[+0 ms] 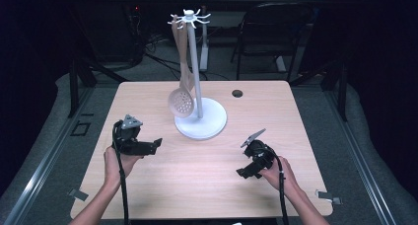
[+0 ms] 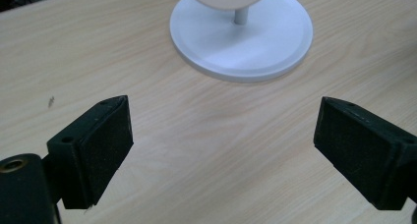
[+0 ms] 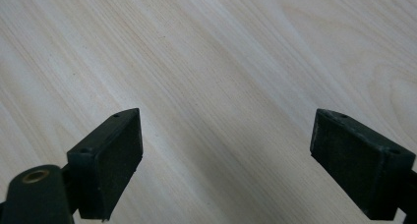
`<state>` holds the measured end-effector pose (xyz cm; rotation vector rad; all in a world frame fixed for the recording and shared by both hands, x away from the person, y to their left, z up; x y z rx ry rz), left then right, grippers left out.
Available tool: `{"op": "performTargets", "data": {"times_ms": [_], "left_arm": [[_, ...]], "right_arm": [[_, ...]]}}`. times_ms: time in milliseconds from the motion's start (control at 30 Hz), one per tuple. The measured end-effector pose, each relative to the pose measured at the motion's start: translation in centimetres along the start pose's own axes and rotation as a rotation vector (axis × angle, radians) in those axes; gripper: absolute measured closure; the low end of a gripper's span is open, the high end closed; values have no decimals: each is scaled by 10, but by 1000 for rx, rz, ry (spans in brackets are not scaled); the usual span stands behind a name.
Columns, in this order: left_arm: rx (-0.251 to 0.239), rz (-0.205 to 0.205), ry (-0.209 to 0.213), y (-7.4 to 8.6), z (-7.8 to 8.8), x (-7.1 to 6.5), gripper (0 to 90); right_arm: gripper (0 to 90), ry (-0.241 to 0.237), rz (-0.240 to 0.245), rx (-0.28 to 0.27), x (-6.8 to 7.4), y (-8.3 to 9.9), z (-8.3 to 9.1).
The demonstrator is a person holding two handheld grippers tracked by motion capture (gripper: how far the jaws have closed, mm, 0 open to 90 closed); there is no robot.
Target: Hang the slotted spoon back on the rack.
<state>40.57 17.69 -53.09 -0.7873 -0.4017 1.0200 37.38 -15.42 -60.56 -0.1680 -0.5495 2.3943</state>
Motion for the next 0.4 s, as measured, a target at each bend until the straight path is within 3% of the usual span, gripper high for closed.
{"op": "performTargets", "data": {"times_ms": [133,400], "left_arm": [[32,4,6,12,-4,2,72],[30,65,-27,20,-6,22,38]], "right_arm": [[123,5,0,0,-1,0,-1],[118,13,8,-5,-3,1,1]]}}
Point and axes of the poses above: each handheld gripper's, and its own axes: z roughly backward along the jaws, y roughly out of its underside, x roughly to its left, the point moved 9 cm from there along -z, roughly forward along the jaws, and after that the axes turned 3 degrees about z, right-handed, at the moved point
